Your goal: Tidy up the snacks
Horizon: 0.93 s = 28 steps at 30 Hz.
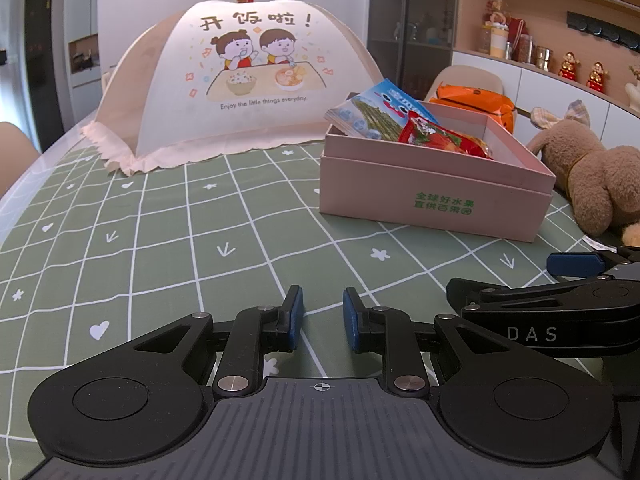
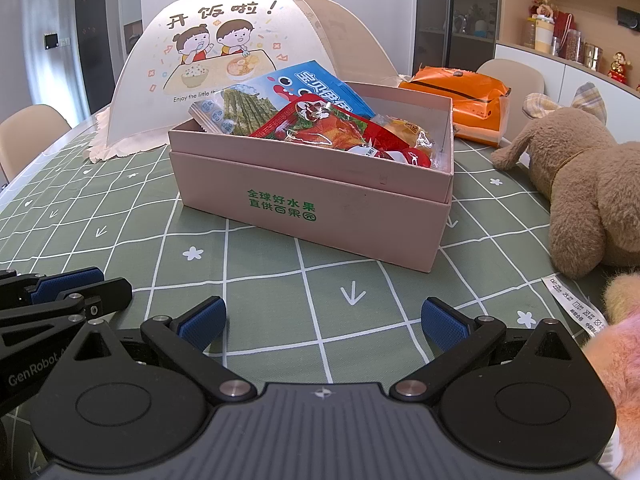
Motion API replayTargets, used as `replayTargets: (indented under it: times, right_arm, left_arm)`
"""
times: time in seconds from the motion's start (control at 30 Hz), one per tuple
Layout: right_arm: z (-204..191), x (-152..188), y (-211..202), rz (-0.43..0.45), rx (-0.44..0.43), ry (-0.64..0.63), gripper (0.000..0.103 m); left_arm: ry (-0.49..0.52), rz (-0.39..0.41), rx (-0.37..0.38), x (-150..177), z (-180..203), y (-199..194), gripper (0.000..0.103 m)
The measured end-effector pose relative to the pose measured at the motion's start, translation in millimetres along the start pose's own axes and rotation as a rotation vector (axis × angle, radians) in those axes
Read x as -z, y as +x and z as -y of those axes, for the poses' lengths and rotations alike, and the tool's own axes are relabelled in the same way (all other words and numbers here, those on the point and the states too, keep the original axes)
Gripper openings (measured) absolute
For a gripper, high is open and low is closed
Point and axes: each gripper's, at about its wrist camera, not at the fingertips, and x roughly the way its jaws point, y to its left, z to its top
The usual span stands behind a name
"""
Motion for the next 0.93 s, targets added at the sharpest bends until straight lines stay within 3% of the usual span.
replayTargets:
  times: [0.93]
  right_arm:
    - [0.1, -0.1, -0.6, 0.0, 0.0, 0.0, 0.103]
  left_arm:
    - [-0.018, 0.002, 0.014, -0.2, -3.2, -0.4, 0.025]
